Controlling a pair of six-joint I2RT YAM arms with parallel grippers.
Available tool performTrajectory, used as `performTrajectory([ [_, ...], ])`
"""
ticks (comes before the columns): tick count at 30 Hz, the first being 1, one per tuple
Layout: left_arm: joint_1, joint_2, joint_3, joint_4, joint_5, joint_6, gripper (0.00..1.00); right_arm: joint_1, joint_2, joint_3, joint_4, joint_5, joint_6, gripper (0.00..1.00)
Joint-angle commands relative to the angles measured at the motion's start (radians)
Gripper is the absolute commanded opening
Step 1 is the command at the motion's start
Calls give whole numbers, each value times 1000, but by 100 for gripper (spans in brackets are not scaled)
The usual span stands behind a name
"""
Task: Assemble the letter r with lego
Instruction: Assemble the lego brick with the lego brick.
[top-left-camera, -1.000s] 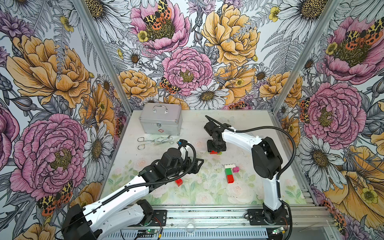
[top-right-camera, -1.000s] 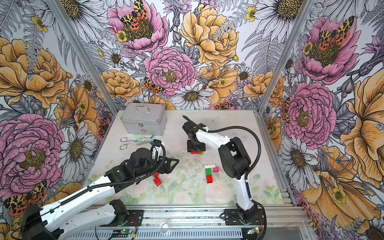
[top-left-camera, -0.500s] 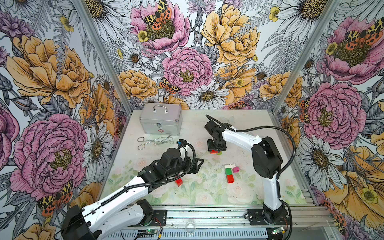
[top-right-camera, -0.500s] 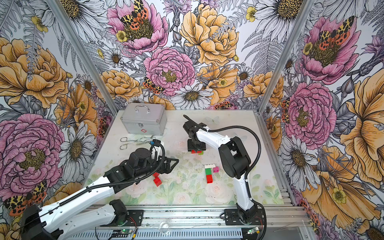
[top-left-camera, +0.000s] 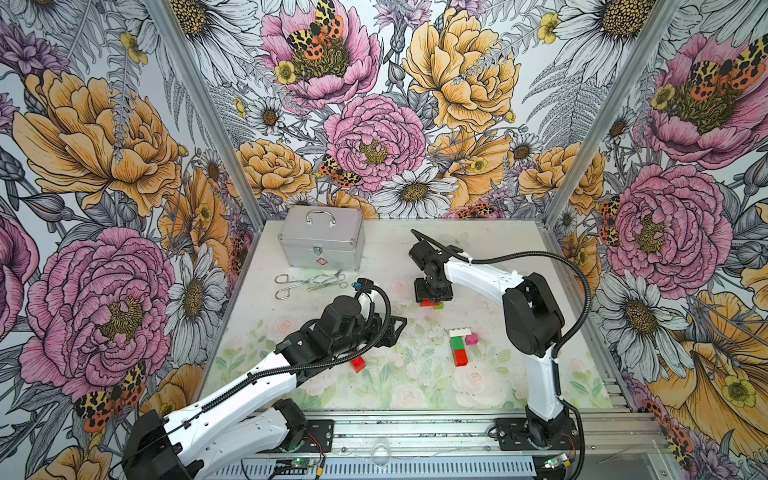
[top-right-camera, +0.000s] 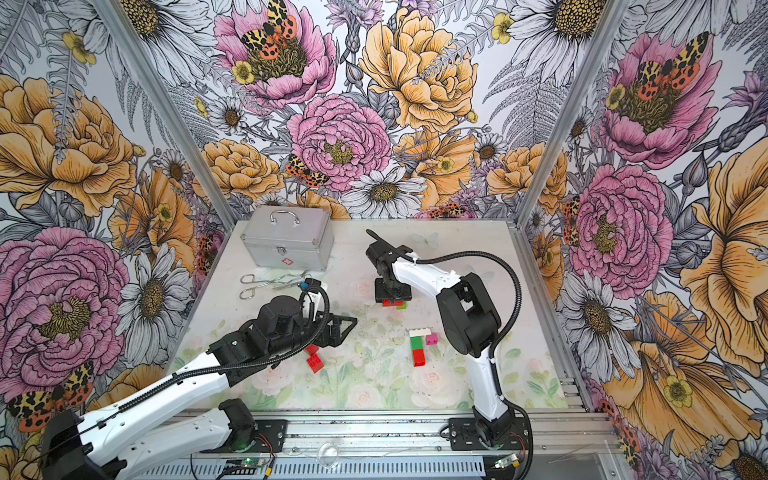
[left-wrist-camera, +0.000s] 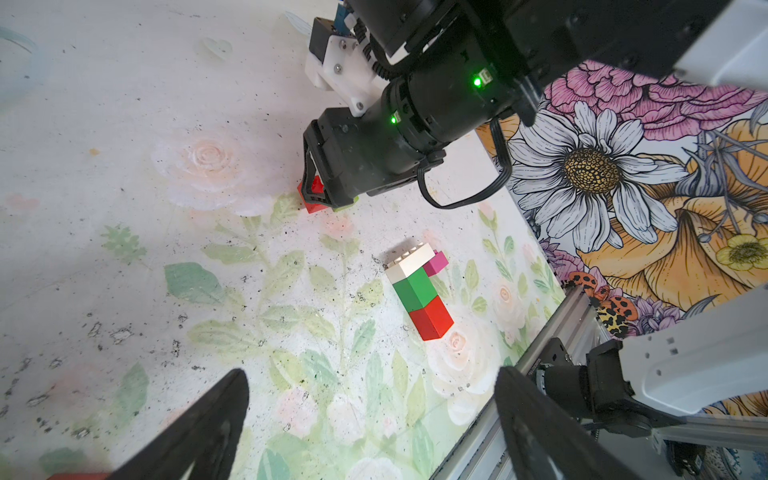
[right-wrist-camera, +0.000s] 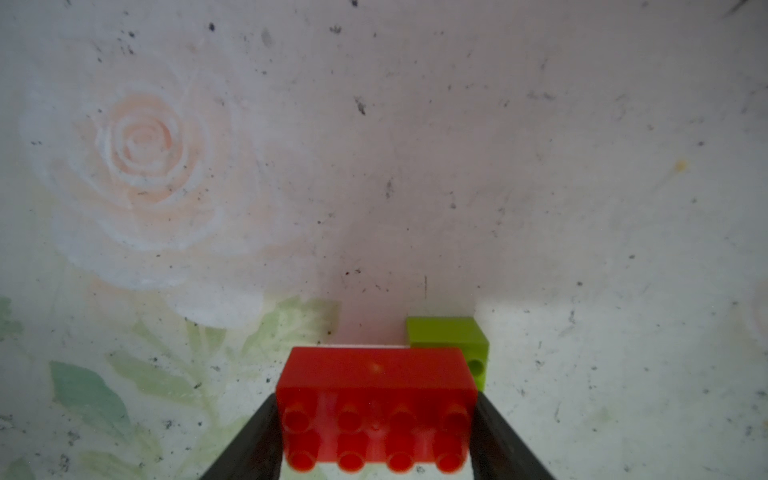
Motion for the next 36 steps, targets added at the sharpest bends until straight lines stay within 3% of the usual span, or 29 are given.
performTrajectory([
  [1, 10, -9, 10, 6, -15, 6, 94, -1, 30, 21, 10, -18, 2, 45],
  [36, 22, -27, -10, 18, 1, 5, 94, 23, 17, 30, 8, -20, 22, 45],
])
